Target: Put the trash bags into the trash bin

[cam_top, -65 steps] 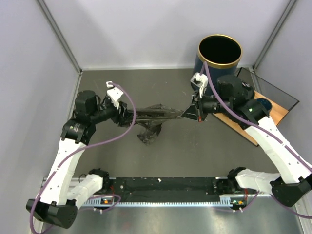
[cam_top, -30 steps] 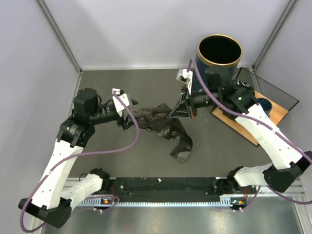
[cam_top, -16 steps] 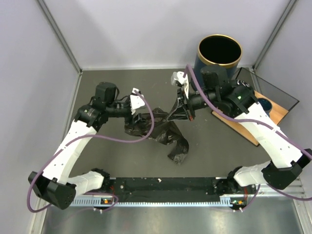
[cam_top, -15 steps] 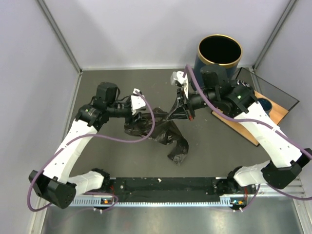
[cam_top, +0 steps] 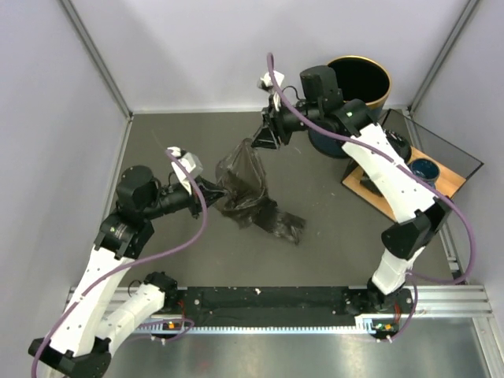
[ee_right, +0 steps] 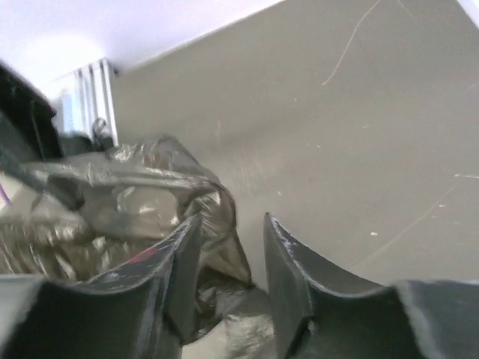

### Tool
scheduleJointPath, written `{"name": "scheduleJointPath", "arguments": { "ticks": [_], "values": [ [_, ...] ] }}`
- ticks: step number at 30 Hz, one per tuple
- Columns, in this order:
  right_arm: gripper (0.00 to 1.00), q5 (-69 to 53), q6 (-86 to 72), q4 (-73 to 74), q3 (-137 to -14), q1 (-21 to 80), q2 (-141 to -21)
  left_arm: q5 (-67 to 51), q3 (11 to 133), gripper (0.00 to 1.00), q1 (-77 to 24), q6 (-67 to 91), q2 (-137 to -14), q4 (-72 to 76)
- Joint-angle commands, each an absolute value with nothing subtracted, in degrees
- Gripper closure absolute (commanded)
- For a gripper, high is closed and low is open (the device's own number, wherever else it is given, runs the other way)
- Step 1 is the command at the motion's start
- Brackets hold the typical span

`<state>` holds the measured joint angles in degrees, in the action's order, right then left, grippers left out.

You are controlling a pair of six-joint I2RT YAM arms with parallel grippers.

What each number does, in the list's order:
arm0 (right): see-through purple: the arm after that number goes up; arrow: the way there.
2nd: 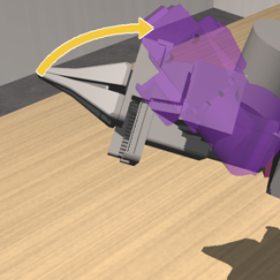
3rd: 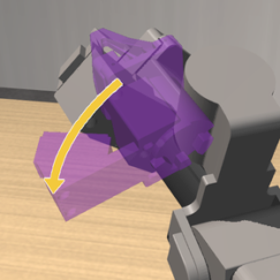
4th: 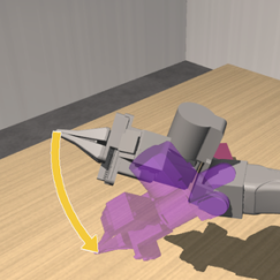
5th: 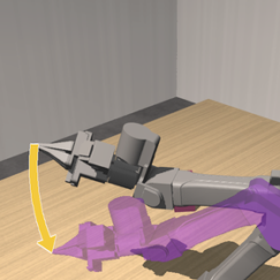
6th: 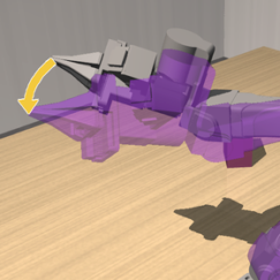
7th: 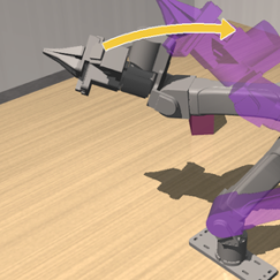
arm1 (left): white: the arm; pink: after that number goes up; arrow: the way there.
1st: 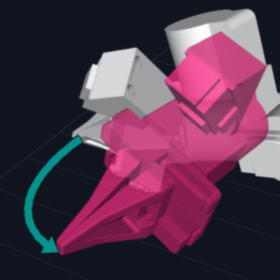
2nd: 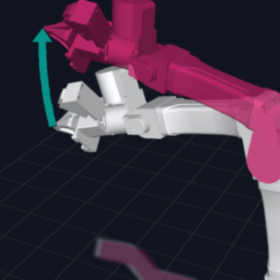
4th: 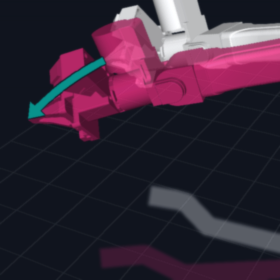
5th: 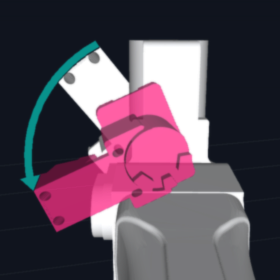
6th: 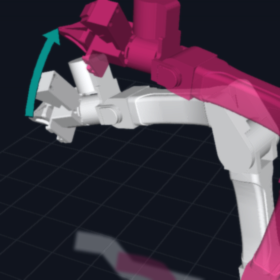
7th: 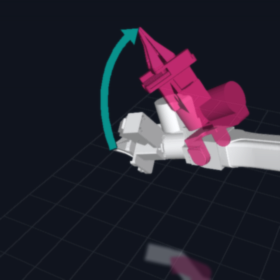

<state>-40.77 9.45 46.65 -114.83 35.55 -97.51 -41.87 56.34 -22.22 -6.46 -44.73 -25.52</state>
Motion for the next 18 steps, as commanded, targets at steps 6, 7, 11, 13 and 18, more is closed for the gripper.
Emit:
{"name": "scheduleJointPath", "arguments": {
  "ticks": [6,7,11,13,18],
  "values": [
    [0.13,-39.48,-9.4,43.59,-103.76,34.1,-87.56,-33.65,53.62,1.0,-21.97,14.76,-46.67,-12.14],
    [0.11,-39.03,-9.67,43.59,-101.88,34.01,-84.67,-34.1,52.66,1.0,-21.97,15.29,-46.58,-10.04],
    [0.06,-37.8,-13.17,43.16,-95.11,34.28,-80.95,-35.42,51.68,1.0,-21.97,17.49,-47.2,-7.12],
    [0.05,-36.04,-14.15,43.15,-90.98,34.19,-80.77,-35.42,50.98,1.0,-21.97,18.19,-47.02,-5.98],
    [0.05,-37.17,-19.41,39.57,-82.37,34.28,-81.83,-34.98,50.98,1.0,-21.97,18.54,-46.32,-5.19]
  ]
}}
